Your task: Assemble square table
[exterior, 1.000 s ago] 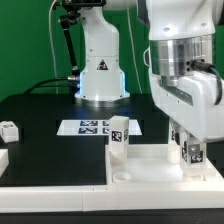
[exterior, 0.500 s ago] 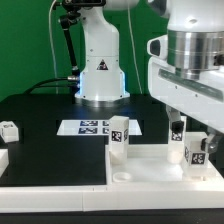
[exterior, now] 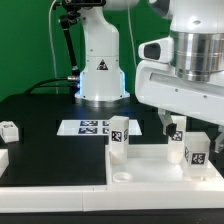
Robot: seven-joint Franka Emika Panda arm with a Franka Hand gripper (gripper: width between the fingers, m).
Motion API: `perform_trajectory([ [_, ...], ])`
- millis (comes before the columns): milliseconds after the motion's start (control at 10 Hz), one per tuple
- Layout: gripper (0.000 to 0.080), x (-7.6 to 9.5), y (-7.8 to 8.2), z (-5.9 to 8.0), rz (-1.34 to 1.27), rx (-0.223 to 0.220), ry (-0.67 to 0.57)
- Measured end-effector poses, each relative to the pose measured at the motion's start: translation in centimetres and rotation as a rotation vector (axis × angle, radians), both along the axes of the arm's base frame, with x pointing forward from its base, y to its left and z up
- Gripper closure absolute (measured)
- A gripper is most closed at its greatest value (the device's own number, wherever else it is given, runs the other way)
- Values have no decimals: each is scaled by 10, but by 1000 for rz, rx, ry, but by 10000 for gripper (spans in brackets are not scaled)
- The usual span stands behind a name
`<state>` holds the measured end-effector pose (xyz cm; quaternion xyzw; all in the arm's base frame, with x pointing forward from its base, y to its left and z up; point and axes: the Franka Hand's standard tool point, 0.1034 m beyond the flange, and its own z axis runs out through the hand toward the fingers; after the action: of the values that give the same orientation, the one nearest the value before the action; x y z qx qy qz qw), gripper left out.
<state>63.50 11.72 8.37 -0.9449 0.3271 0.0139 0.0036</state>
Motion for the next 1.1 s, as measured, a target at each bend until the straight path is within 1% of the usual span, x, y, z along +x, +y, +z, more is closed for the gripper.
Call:
perform_trajectory([
  [100, 150, 1, 1, -4, 62, 13, -30],
  [200, 150, 4, 0, -6, 156, 37, -58],
  [300, 150, 3, 0, -6, 242, 73, -63],
  [500, 150, 3, 0, -7, 257, 63, -61],
  [600, 302, 3, 0, -7, 216, 65, -59],
  [700, 302, 3, 0, -8, 158, 65, -55],
  [800, 440, 2, 0, -8, 85, 66, -51],
  [900, 506, 2, -2, -8, 37, 64, -45],
  [1100, 506, 1, -3, -9, -136, 63, -35],
])
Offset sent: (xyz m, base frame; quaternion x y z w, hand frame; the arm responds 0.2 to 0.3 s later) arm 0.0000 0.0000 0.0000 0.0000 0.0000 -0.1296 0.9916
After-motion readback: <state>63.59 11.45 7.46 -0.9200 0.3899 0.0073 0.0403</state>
